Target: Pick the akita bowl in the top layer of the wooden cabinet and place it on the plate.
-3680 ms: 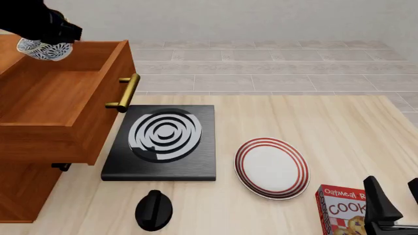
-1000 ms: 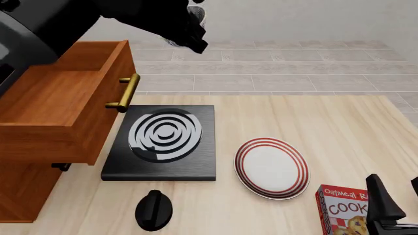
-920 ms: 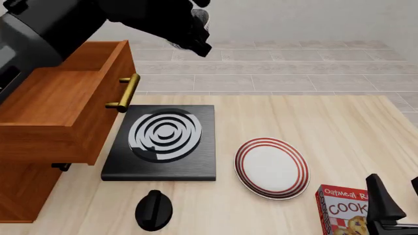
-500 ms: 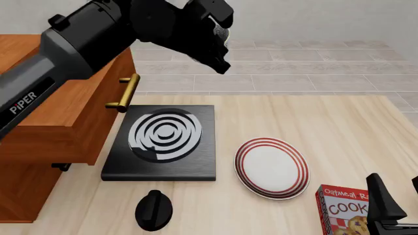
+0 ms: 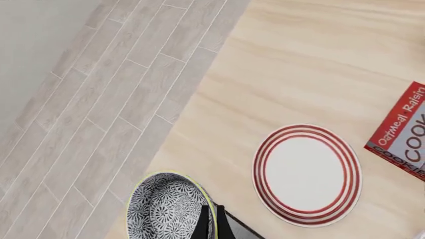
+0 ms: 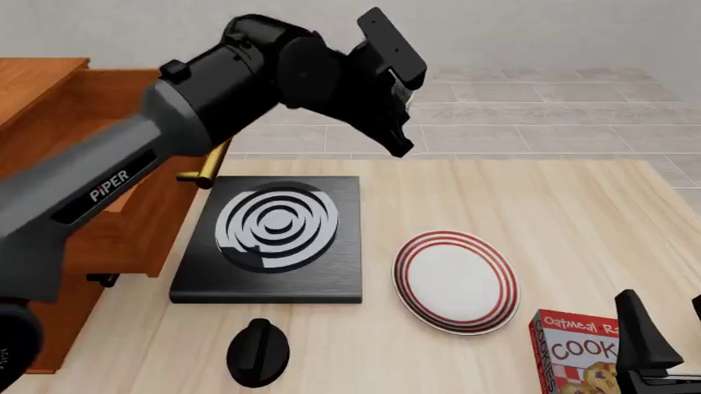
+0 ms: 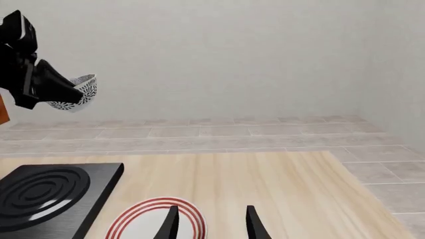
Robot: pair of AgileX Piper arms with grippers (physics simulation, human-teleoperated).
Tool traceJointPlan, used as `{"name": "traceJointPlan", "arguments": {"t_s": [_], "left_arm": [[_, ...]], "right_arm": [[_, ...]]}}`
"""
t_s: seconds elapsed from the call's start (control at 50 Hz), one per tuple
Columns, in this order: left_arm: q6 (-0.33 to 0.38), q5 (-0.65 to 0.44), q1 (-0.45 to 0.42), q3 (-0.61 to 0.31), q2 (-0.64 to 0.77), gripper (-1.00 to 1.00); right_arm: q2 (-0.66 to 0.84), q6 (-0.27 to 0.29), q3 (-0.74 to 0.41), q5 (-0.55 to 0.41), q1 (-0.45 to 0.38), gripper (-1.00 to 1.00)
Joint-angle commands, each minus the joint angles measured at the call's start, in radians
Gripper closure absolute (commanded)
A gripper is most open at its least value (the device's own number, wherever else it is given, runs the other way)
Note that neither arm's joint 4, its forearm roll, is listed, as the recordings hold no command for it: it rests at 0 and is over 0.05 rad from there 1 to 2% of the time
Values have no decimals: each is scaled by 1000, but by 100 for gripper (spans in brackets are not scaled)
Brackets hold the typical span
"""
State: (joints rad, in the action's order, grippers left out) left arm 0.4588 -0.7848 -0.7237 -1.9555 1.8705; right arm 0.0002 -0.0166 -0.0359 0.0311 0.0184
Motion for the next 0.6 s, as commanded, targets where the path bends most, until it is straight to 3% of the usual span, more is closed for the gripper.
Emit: {"name": "traceJointPlan", "arguments": {"t_s": [0.02,0.6], "left_arm": [[9,21,-24,-19,42,100],[14,71,-125,-60,171,100]], "right_arm": [[0,4,2,0,-1,-100],[0,22,0,-10,-9,-100]]}}
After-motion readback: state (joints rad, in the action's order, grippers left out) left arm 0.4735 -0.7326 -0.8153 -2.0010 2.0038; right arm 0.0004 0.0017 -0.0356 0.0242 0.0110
